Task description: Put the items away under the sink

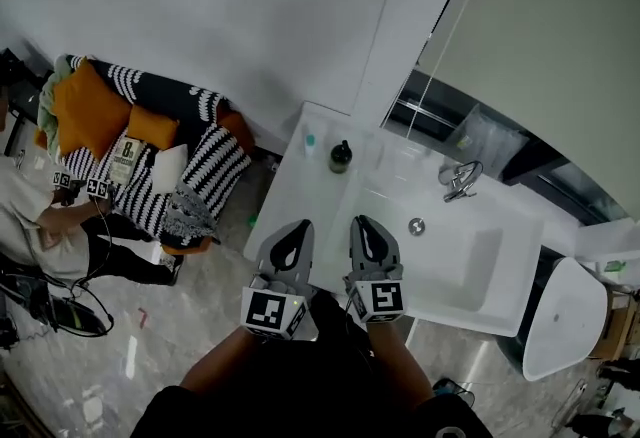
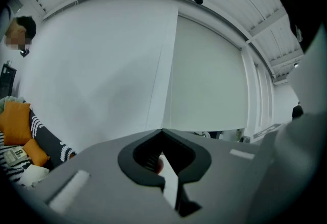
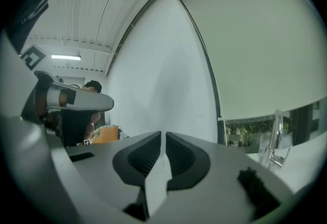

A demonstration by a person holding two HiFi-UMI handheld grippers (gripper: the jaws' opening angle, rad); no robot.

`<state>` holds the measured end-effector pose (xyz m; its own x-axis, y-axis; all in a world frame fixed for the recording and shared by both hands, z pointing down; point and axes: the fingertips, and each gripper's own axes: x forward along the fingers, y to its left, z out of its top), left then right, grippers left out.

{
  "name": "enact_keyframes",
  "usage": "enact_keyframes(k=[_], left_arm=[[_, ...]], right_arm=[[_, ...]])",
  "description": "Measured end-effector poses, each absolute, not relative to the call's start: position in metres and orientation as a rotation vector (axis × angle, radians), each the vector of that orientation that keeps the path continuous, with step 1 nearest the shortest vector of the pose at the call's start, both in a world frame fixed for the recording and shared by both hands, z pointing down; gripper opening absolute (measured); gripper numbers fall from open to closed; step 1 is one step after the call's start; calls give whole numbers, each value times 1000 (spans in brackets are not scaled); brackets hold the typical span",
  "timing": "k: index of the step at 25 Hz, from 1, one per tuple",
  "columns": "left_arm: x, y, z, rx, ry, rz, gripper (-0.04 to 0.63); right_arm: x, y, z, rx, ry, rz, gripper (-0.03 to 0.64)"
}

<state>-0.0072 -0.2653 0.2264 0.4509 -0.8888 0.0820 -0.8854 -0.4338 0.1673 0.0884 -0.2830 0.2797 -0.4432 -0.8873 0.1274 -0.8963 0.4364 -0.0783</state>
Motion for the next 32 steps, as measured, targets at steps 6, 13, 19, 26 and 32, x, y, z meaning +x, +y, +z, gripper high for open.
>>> enact_keyframes(k=[6, 13, 19, 26, 32], left_arm=[[-1, -295, 238, 2486, -1572, 5, 8], [4, -320, 253, 2439, -1583, 35, 8], [1, -338, 270, 2402, -1622, 57, 8], [4, -348, 286, 2354, -1619, 83, 9], [-3, -354, 297, 2342, -1649, 83, 8]], right_arm=[[89, -331, 311, 1559, -2585, 226, 73], [83, -376, 351, 1502, -2563, 269, 138], [76, -408, 377, 1458, -2548, 283, 159], [74, -440, 406, 1442, -2528, 307, 172], [68, -455, 423, 1406, -2531, 292, 179]])
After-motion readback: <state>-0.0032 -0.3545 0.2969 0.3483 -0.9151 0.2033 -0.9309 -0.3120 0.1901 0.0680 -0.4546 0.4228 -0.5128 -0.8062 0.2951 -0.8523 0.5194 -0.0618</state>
